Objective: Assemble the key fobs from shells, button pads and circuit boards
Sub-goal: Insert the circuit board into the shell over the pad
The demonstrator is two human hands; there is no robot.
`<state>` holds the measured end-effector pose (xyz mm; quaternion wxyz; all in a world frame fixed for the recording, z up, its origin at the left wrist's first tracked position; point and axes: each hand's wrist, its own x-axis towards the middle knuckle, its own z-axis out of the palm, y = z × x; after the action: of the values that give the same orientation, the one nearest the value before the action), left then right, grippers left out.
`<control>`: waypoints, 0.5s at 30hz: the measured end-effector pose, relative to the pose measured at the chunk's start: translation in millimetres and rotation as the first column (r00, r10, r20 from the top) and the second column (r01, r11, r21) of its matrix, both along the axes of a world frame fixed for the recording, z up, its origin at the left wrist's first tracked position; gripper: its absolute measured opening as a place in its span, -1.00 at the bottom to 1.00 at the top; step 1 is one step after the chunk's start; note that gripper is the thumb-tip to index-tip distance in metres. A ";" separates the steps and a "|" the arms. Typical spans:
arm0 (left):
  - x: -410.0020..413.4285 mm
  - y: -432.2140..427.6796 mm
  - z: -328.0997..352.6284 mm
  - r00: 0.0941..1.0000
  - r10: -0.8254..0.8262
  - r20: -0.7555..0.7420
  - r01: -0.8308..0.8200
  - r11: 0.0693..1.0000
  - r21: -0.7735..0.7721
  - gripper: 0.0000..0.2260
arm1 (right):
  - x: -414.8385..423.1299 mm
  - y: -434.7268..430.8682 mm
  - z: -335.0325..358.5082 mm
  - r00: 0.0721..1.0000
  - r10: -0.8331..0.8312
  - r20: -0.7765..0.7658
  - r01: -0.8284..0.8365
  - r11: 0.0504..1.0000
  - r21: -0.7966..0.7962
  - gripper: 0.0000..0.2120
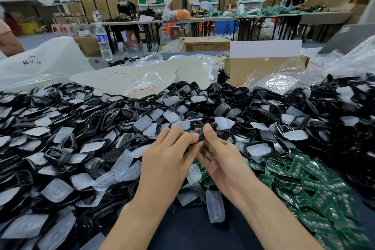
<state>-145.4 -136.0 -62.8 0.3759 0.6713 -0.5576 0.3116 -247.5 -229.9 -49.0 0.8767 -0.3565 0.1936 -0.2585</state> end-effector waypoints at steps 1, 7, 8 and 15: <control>-0.5 0.2 0.1 1.000 0.001 -0.003 -0.001 1.000 -0.004 -0.84 | 0.1 -0.2 0.0 1.000 -0.001 0.005 0.001 1.000 0.002 -0.65; -5.2 -0.8 1.5 0.995 -0.001 -0.098 -0.001 1.000 -0.026 -0.81 | 0.0 -1.0 0.8 0.999 0.014 0.038 -0.016 0.998 0.054 -0.72; -5.2 -0.6 1.8 0.994 0.001 -0.108 -0.004 1.000 -0.024 -0.81 | -0.4 -1.2 0.9 0.999 0.012 0.044 -0.016 0.997 0.079 -0.71; -1.6 1.1 1.3 0.999 -0.004 -0.053 0.002 0.999 -0.034 -0.83 | -2.4 -1.3 1.4 0.999 0.031 0.044 -0.037 0.988 0.149 -0.57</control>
<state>-147.0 -134.9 -61.4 0.4026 0.6719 -0.5431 0.3026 -249.9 -231.3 -47.7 0.9091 -0.2875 0.1882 -0.2354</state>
